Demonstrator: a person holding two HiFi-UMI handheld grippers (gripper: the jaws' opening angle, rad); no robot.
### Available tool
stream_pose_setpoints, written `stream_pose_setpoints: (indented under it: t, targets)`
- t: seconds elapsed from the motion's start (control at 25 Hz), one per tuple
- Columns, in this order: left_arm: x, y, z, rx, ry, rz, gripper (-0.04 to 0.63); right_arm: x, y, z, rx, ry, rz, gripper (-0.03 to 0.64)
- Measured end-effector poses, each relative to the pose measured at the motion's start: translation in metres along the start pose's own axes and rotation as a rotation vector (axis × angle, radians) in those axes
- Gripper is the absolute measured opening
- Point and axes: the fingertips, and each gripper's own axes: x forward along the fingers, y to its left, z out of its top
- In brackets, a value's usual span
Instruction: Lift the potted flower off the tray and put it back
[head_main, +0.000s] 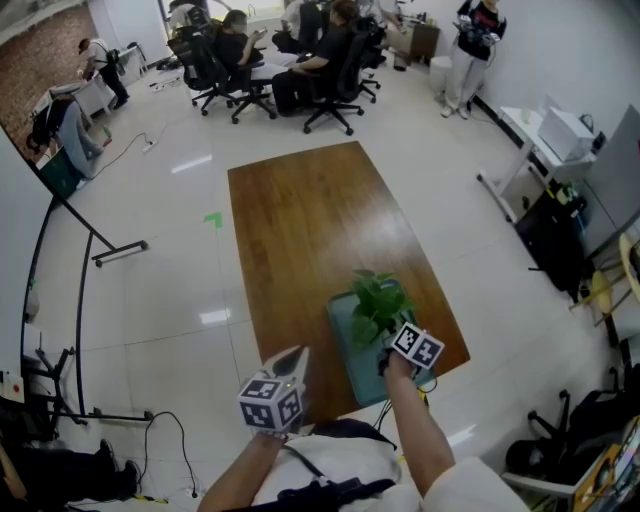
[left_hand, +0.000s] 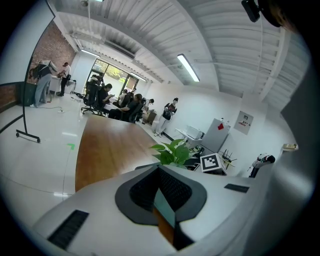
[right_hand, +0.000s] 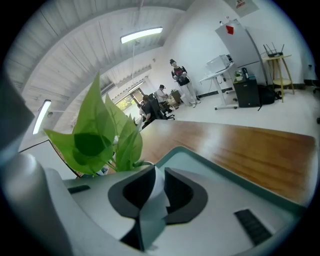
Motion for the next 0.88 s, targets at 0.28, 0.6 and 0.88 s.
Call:
stream_pose_setpoints:
  t: [0.28, 0.6, 0.88]
  targets:
    - [-0.005, 0.000, -0.003, 0.001, -0.002, -0.003, -0.003, -0.017, 0.001, 0.018, 0.010, -0.078, 0.017, 0.097]
    - [-0.032, -0.008, -0.019, 0.001, -0.012, -0.015, -0.005, -0.095, -0.013, 0.042, 0.032, -0.198, 0.020, 0.063]
    - [-0.084, 0.006, -0.020, -0.026, -0.080, -0.003, -0.005, -0.154, 0.083, 0.006, -0.067, -0.165, 0.222, 0.000]
